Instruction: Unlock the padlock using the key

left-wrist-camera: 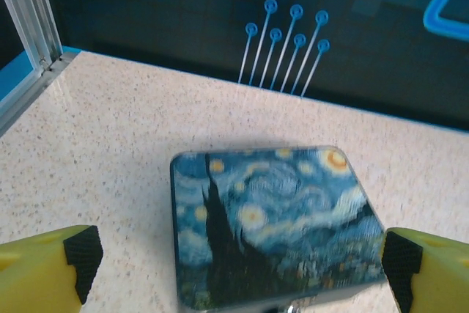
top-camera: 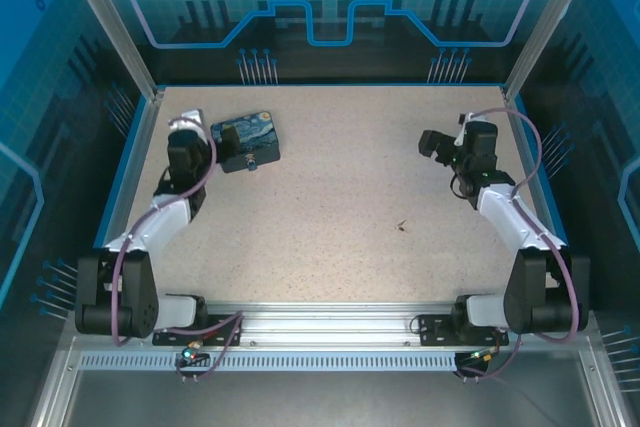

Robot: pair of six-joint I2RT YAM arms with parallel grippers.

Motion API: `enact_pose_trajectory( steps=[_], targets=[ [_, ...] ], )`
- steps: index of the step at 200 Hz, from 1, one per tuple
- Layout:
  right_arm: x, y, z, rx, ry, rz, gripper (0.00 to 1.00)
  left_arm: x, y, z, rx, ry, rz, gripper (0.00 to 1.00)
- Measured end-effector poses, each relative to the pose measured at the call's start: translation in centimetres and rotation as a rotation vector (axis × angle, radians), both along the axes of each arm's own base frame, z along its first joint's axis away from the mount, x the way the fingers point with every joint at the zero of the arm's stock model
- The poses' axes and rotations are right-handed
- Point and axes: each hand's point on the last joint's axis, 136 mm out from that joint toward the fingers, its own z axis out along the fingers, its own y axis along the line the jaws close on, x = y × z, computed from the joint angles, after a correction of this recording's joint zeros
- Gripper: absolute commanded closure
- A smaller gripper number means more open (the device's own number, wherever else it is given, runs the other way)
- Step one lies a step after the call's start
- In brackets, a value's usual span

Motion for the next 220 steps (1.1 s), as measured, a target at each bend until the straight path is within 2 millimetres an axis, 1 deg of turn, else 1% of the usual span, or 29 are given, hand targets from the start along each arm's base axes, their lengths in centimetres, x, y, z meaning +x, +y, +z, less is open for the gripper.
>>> enact_pose_trajectory(
  steps=[11, 18, 26, 36, 49, 63, 83, 96, 107, 146, 167, 181, 193, 201, 220],
  targets=[
    [-0.8, 1.0, -1.6, 0.027, 0.069, 0.022, 0.0, 1.4, 0.5, 0.6, -0.034, 0.036, 0.02, 0.01],
    [-1.3, 1.8, -2.5, 0.039, 0.112, 0.041, 0.0, 2.3, 0.8, 0.6, -0.062, 0.066, 0.028, 0.01],
    [-1.9, 2.8, -3.4, 0.049, 0.155, 0.066, 0.0, 3.3, 1.2, 0.2, -0.098, 0.105, 0.039, 0.01],
    [-2.5, 4.1, -4.0, 0.056, 0.198, 0.099, 0.0, 4.4, 2.0, -0.9, -0.145, 0.164, 0.058, 0.01],
    [-3.0, 5.8, -4.0, 0.067, 0.229, 0.145, 0.0, 5.7, 2.9, -2.8, -0.204, 0.244, 0.082, 0.01],
    [-3.4, 7.6, -3.4, 0.072, 0.24, 0.194, 0.0, 6.4, 3.6, -5.1, -0.253, 0.328, 0.102, 0.01],
    [-3.8, 9.5, -2.9, 0.079, 0.243, 0.243, 0.0, 7.1, 3.6, -7.8, -0.304, 0.43, 0.111, 0.01],
    [-4.2, 10.1, -2.8, 0.083, 0.251, 0.253, 0.0, 7.9, 3.3, -8.9, -0.329, 0.474, 0.103, 0.01],
    [-4.4, 10.2, -2.7, 0.09, 0.257, 0.249, 0.0, 8.7, 3.1, -9.4, -0.353, 0.494, 0.098, 0.01],
    [-4.7, 9.6, -1.5, 0.095, 0.226, 0.214, 0.0, 11.0, 2.0, -10.9, -0.44, 0.532, 0.07, 0.01],
    [-4.8, 9.5, -1.4, 0.091, 0.224, 0.208, 0.0, 11.8, 0.6, -11.9, -0.467, 0.557, 0.037, 0.01],
    [-5.0, 9.4, -1.6, 0.09, 0.241, 0.206, 0.0, 11.9, -1.3, -12.4, -0.468, 0.575, -0.002, 0.01],
    [-4.8, 9.5, -1.6, 0.095, 0.248, 0.209, 0.0, 11.9, -3.6, -12.2, -0.466, 0.584, -0.05, 0.01],
    [-4.4, 9.5, -1.6, 0.101, 0.249, 0.211, 0.0, 12.0, -5.5, -12.0, -0.463, 0.587, -0.09, 0.01],
    [-3.6, 10.1, -1.8, 0.13, 0.257, 0.225, 0.0, 11.7, -10.8, -11.6, -0.45, 0.597, -0.197, 0.01]
  ],
)
